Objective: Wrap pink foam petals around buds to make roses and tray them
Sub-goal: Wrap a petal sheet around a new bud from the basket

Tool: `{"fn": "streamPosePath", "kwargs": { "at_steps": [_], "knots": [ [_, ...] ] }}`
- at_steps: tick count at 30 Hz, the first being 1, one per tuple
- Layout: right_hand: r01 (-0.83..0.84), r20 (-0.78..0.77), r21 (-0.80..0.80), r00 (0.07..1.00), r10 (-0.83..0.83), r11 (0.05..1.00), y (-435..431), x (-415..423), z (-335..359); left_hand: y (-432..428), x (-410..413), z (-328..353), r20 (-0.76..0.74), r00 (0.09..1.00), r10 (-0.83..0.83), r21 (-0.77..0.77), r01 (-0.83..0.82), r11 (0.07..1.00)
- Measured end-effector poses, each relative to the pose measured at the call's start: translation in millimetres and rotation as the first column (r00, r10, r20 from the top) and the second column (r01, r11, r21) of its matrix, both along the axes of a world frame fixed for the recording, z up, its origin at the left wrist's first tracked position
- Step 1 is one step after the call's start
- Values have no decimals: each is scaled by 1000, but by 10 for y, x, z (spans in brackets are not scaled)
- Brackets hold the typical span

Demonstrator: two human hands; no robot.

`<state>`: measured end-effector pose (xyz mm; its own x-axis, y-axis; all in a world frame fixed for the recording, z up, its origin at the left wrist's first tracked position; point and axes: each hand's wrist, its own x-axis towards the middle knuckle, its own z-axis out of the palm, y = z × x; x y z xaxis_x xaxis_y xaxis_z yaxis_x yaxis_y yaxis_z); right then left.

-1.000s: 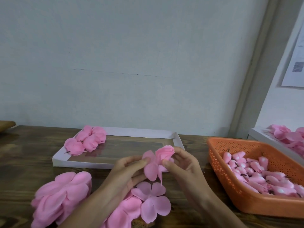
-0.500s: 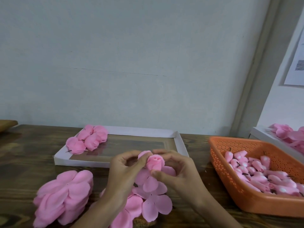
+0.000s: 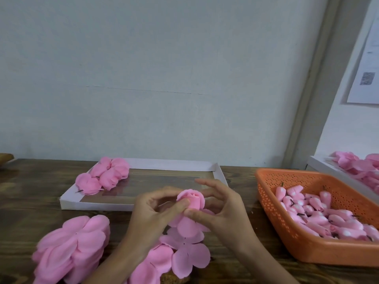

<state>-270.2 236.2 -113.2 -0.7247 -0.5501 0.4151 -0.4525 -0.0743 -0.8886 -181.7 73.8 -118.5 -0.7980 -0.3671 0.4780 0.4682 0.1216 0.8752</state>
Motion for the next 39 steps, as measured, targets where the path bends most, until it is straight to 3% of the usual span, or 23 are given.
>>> {"fn": "streamPosePath", "kwargs": {
  "at_steps": [4,9,12,16,25,33,39],
  "knots": [
    [-38,-83,29,996,41,999,2,-6,-18,-29,-20,-31,13,1000,-29,-28,29,999],
    [-24,-3,-52,1000,24,998,22,-57,7,-123,-81,-80,138,989,-61,176,36,984],
    [-91,70,-105,993,98,990,57,-84,34,-164,-124,-126,206,978,-34,276,-25,961],
    [-192,52,-84,979,197,978,73,-92,12,-132,-157,-155,199,980,-9,442,-82,893],
    [-199,-34,7,979,199,980,37,-42,24,63,-60,-60,35,989,142,336,-146,930],
    [-84,-50,101,995,89,991,13,54,41,87,-44,-71,-26,984,175,249,-163,955],
    [-48,-49,60,998,51,997,6,48,31,125,-18,-29,-67,988,142,89,-136,987]
  ]
}}
